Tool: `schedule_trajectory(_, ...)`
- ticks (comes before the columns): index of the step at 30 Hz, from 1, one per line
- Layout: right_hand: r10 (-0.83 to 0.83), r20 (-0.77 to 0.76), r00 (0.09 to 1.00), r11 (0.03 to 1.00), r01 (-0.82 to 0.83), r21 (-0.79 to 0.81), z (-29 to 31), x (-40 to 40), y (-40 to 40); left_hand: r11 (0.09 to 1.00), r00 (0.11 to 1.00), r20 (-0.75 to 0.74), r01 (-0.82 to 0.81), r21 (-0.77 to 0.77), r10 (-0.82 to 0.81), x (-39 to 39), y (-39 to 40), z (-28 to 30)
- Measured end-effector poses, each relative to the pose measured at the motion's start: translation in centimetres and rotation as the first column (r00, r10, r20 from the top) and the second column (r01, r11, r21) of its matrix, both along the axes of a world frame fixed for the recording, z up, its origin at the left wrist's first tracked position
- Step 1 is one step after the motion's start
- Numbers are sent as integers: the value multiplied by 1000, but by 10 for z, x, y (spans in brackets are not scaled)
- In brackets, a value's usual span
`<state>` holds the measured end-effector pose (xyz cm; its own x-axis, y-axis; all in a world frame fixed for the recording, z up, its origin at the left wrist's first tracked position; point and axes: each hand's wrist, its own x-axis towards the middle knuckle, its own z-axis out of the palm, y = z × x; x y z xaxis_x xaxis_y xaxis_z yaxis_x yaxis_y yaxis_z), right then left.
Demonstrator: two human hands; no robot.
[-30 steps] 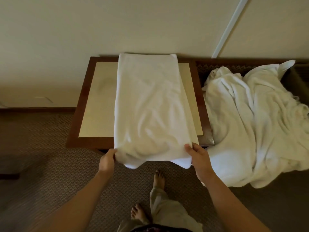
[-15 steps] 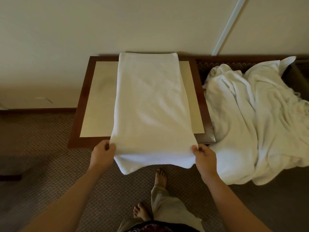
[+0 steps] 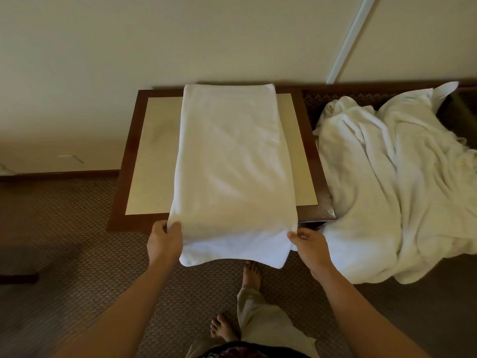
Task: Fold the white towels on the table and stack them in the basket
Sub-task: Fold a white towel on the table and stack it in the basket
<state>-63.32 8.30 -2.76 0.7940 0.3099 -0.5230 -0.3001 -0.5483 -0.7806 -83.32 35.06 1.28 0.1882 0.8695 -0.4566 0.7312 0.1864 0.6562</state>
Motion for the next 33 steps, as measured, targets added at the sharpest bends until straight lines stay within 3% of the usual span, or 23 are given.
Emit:
schedule_trajectory(2, -58, -14, 998, 995, 59, 81, 3, -2, 4, 994, 993, 89, -73, -77, 80, 1, -3, 0)
schedule_trajectory(6, -156, -112, 981, 970, 173, 168, 3, -4, 9, 986, 986, 125, -94, -138, 112, -7, 0, -7)
schedule_trajectory(15, -225, -21, 974, 973, 225, 45, 3, 2, 8, 973, 975, 14, -222, -55, 223, -6, -17, -16)
schedule_trajectory(21, -231, -47, 972, 969, 234, 73, 2, 1, 12, 967, 957, 166, -217, -134, 238, 1, -19, -11)
schedule_trajectory(23, -204, -43, 978, 973, 207, 101, 0, 1, 10, 974, 969, 128, -197, -113, 211, -2, -13, -14)
schedule_trajectory(25, -181, 22, 983, 982, 179, 61, -2, 3, 8, 984, 985, 44, -166, -62, 169, -6, -7, -17)
schedule_trajectory(29, -113, 166, 980, 979, 138, -149, 0, 2, 13, 988, 995, 35, -101, 117, 98, -2, -3, -12)
schedule_trajectory(33, -120, 424, 898, 937, 243, -250, 3, -3, 24, 957, 993, -79, 107, 270, -89, 10, 7, -7)
